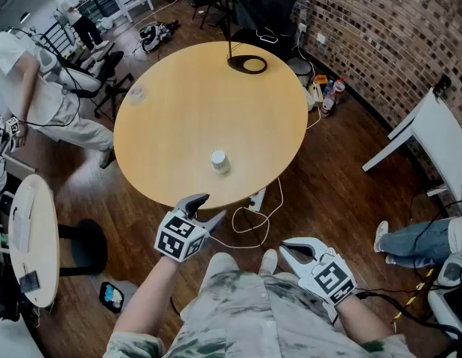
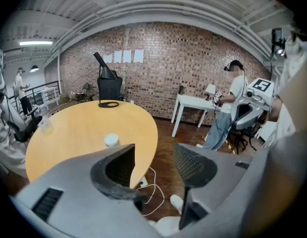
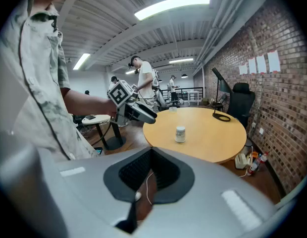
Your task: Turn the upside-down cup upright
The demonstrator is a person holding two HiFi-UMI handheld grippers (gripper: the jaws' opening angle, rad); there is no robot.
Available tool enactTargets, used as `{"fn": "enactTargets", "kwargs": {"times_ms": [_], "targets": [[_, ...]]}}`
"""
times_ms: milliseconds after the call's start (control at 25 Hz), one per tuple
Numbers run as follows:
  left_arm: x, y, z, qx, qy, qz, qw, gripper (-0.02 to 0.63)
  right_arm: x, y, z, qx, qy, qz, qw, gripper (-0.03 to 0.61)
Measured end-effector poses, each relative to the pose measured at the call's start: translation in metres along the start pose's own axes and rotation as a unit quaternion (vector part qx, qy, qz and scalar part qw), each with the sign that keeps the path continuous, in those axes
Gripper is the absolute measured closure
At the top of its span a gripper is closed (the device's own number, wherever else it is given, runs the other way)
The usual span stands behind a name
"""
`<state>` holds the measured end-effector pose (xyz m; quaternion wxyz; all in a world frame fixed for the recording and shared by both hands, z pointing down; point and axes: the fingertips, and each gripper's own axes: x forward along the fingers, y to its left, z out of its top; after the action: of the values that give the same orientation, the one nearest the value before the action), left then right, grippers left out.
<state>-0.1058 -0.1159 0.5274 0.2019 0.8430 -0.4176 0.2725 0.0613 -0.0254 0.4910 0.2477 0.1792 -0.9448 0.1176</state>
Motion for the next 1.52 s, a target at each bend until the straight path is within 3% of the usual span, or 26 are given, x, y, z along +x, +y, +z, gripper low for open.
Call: {"fn": "enactTargets", "kwargs": {"times_ms": [160,320,520,680,840,920,1040,1200,1280,1400,1520], "targets": [[0.042,0.054,0.013,0.032,0.056,0.012,0.9979,0.344,0.007,-0.028,0.000,0.015,0.014,-0.019,1.000,0.577],[0.086,0.094,0.012,0.068,0.127,-0.002,0.9895,0.318,0.013,-0.052,0.013,0.034,0.011,-0.052,0.998,0.577],[0.140,0.125,-0.005,0.142,0.216,-0.019,0.9659,0.282,0.020,-0.076,0.028,0.057,0.010,-0.100,0.993,0.577],[0.172,0.135,-0.026,0.168,0.263,-0.044,0.9491,0.264,0.031,-0.081,0.035,0.070,0.014,-0.121,0.990,0.577],[0.187,0.136,-0.039,0.178,0.283,-0.068,0.9400,0.272,0.036,-0.082,0.036,0.086,0.022,-0.139,0.986,0.577],[0.189,0.139,-0.042,0.176,0.281,-0.076,0.9404,0.309,0.041,-0.083,0.035,0.092,0.024,-0.143,0.985,0.577],[0.187,0.141,-0.041,0.165,0.252,-0.090,0.9492,0.334,0.047,-0.083,0.036,0.098,0.028,-0.151,0.983,0.577],[0.180,0.144,-0.027,0.105,0.157,-0.106,0.9762,0.337,0.058,-0.082,0.044,0.095,0.038,-0.148,0.984,0.577],[0.174,0.152,-0.027,0.076,0.108,-0.106,0.9855,0.337,0.070,-0.080,0.047,0.092,0.042,-0.142,0.985,0.577],[0.162,0.164,-0.034,0.052,0.058,-0.109,0.9910,0.337,0.089,-0.076,0.051,0.089,0.047,-0.134,0.986,0.577],[0.149,0.167,-0.045,0.046,0.041,-0.119,0.9909,0.337,0.100,-0.073,0.056,0.083,0.057,-0.122,0.987,0.577]]}}
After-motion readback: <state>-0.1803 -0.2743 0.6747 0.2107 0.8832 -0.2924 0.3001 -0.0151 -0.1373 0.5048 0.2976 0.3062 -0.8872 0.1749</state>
